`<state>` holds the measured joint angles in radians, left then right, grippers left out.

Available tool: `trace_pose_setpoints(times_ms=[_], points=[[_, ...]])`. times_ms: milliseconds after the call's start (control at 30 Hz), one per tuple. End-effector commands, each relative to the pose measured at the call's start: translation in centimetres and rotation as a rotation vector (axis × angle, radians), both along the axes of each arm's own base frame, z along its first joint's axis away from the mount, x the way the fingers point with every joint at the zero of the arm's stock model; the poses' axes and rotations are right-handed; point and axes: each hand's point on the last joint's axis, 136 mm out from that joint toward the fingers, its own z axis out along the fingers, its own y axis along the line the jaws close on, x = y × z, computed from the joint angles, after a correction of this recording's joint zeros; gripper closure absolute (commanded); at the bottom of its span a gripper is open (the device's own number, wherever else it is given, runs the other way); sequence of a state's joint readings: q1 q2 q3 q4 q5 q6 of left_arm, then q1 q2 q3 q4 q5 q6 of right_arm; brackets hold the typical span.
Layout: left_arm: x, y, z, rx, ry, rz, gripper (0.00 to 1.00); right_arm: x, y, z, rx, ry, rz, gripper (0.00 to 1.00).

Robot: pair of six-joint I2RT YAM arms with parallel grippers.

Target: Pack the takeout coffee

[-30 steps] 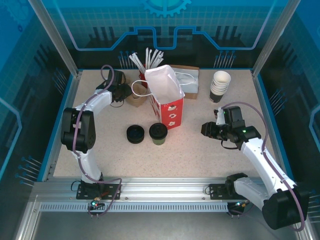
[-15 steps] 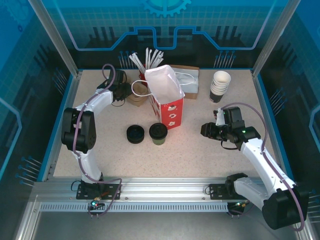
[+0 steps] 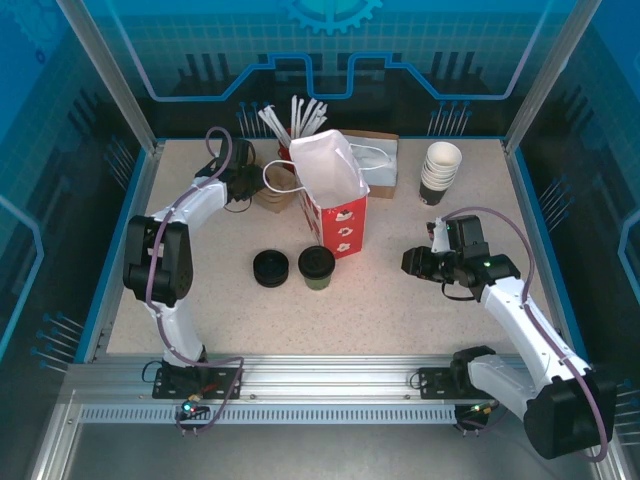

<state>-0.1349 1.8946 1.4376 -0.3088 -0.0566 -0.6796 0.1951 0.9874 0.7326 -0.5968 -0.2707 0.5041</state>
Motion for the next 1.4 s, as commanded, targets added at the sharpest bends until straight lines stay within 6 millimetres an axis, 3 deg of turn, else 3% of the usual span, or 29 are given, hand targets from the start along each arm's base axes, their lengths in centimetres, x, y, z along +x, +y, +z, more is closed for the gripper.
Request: trace_pose_setpoints(times_ms=[0, 233, 500, 900, 1100, 1333, 1367], points=[[0.4, -0.3, 1.2, -0.003, -0.028, 0.002, 0.68, -0.1, -0.1, -0.1, 0.017, 0.000, -0.005, 0.63], [0.6, -0.4, 1.0, -0.028, -0.037, 0.021, 0.76, -0.2, -0.3, 0.2, 0.014, -0.011, -0.011, 0.63], [0.7, 0.0, 3.8, -0.031, -0.112, 0.040, 0.84, -0.1, -0.5, 1.1, 0.020, -0.035, -0.018, 0.64], [-0.7, 1.6, 6.9, -0.028, -0.204, 0.067, 0.91, -0.1, -0.5, 2.0, 0.018, -0.054, -0.009, 0.64], [-1.6, 2.0, 9.6, -0.007, -0.254, 0.050, 0.94, 0.1, -0.4, 3.7, 0.030, -0.092, -0.007, 0.64], [-4.8, 2.2, 15.5, 0.048, -0.324, -0.022, 0.99, 0.5, 0.5, 7.4, 0.090, -0.162, 0.035, 0.63], [-5.5, 2.3, 16.4, 0.056, -0.334, -0.032, 1.00, 0.7, 0.8, 8.8, 0.108, -0.195, 0.047, 0.64]])
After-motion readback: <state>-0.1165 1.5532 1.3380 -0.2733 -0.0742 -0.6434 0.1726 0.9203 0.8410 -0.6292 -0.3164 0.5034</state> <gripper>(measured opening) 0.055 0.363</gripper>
